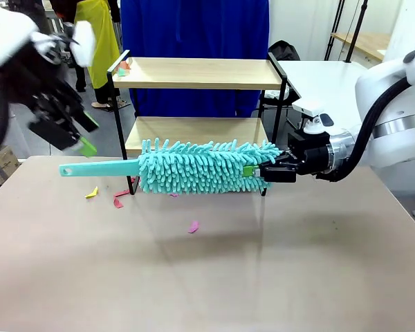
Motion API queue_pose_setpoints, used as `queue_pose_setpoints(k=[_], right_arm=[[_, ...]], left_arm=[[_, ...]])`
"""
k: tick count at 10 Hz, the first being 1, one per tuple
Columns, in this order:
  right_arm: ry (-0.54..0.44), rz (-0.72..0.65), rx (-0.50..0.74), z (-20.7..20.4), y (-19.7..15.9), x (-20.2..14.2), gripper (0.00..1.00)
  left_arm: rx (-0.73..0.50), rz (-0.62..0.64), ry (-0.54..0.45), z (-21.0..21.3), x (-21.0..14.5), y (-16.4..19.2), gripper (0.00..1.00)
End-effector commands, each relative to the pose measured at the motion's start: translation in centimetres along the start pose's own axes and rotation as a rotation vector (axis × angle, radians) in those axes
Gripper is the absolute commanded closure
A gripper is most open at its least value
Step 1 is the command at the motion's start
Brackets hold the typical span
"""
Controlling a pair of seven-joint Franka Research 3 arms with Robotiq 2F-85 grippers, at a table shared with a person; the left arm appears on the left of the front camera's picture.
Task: Clean the shelf.
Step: Hand the Duster back to the human.
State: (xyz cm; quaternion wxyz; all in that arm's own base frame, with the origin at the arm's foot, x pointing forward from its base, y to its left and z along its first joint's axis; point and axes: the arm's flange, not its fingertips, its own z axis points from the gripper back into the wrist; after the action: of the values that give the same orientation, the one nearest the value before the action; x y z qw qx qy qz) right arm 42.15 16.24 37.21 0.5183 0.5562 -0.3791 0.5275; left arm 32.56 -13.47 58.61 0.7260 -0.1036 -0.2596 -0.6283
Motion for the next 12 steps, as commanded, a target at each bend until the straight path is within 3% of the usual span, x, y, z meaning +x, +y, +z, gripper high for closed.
queue_pose_setpoints(k=[1, 3, 6, 7, 9, 12], right_arm=[[0.002, -0.001, 0.0, -0.1, 0.0, 0.2, 1.0], [0.002, -0.001, 0.0, -0.1, 0.0, 0.2, 1.0], [0.002, -0.001, 0.0, -0.1, 0.0, 0.2, 1.0], [0.0, -0.002, 0.0, 0.0, 0.0, -0.1, 0.83], [-0.082, 0.061, -0.035, 1.1, 1.8, 4.0, 0.83], [-0.166, 0.152, -0.139, 4.7, 5.8, 12.8, 0.83]], left_arm=[[-0.082, -0.047, -0.177, 2.2, -4.3, 1.1, 0.0], [-0.086, -0.003, -0.313, 5.0, -10.0, 2.6, 0.0], [-0.03, -0.002, -0.357, 5.5, -13.7, 3.0, 0.0], [-0.055, 0.028, -0.341, 6.6, -13.0, 2.9, 0.0], [-0.055, 0.028, -0.341, 6.6, -13.0, 2.9, 0.0], [-0.055, 0.028, -0.341, 6.6, -13.0, 2.9, 0.0]])
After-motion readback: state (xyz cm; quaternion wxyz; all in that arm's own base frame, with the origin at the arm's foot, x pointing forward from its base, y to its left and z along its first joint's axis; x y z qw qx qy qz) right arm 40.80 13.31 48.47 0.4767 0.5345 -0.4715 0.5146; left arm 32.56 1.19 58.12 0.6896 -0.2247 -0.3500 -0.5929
